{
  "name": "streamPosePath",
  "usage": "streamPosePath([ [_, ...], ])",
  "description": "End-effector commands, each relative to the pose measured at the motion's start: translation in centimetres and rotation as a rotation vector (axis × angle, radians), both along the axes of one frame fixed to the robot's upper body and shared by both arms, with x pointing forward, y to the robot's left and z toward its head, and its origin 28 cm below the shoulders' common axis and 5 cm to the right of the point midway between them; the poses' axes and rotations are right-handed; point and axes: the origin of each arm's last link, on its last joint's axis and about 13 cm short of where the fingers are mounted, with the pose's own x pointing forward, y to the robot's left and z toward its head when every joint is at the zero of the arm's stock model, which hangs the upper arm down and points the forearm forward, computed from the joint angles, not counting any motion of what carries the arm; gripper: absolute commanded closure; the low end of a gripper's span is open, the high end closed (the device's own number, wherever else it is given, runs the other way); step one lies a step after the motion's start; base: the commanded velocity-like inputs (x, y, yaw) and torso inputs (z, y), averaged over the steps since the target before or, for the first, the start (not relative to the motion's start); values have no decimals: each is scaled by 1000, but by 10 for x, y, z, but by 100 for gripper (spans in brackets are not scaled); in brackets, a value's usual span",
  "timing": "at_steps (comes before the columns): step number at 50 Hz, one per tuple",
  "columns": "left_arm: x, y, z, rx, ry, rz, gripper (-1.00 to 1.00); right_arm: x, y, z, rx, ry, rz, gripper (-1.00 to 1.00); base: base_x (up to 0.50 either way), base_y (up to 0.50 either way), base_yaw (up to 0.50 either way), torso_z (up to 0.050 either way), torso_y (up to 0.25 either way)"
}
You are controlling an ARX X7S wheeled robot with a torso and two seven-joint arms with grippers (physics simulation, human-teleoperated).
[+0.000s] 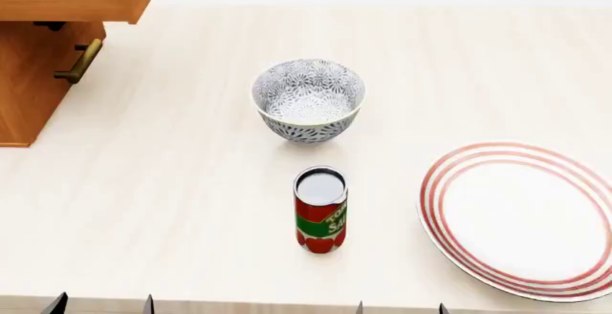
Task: Put the bowl on top of the cabinet.
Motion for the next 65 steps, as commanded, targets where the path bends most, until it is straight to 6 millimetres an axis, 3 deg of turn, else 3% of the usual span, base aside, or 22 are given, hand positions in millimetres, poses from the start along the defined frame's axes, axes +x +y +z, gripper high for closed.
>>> streamPosePath([
  [1, 0, 0, 0, 0, 0, -1, -100, 0, 0, 1, -1, 1, -1, -100, 0, 0, 0, 0, 0],
  [14, 0, 0, 0, -1, -1, 0, -100, 0, 1, 1, -34, -2, -3, -100, 0, 13, 0, 0, 0],
  [65, -1, 0, 0, 2, 2, -5, -100, -2, 2, 1, -54, -6, 30, -100, 0, 500, 0, 0, 0],
])
